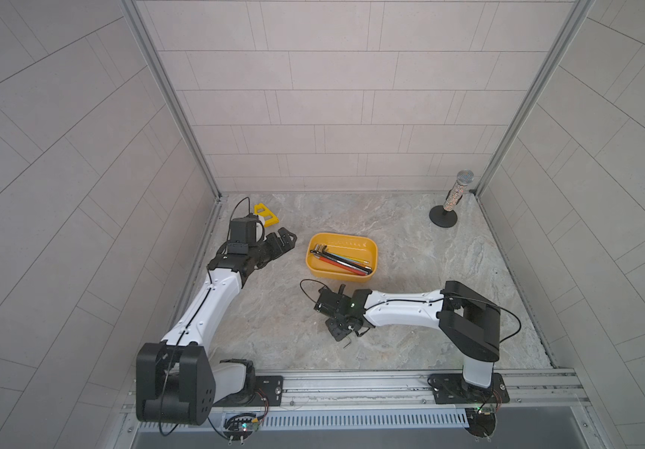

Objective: Put the hex key on the desktop into the storage box
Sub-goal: Pick up the Allen key from the center of the board, then place the Allen key in the storage box.

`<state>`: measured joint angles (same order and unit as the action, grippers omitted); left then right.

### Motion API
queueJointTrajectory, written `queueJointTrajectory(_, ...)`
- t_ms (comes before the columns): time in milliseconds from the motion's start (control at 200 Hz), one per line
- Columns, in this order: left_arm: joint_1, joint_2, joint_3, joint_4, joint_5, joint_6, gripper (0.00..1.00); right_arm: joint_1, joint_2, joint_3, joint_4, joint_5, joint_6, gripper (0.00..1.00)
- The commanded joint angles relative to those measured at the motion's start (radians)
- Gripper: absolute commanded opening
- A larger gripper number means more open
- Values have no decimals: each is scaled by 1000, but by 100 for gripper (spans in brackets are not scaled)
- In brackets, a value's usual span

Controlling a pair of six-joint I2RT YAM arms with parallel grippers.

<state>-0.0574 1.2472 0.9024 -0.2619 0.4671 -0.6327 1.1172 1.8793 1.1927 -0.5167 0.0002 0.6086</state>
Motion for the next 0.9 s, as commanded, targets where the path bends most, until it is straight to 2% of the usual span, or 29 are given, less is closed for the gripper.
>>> queueJointTrajectory(0,6,0,-22,32,20,-22,100,6,3,-20,-39,17,11,3)
queueJointTrajectory(105,5,0,-24,36,24,-27,100,6,-22,-21,-46,39,11,0)
queueJointTrajectory(595,5,-1,-25,33,22,-21,100,-11,-184,14,-110,112,-20,0)
queueJointTrajectory(891,6,10,-12,37,21,-21,100,-85,-294,26,-148,128,-71,0)
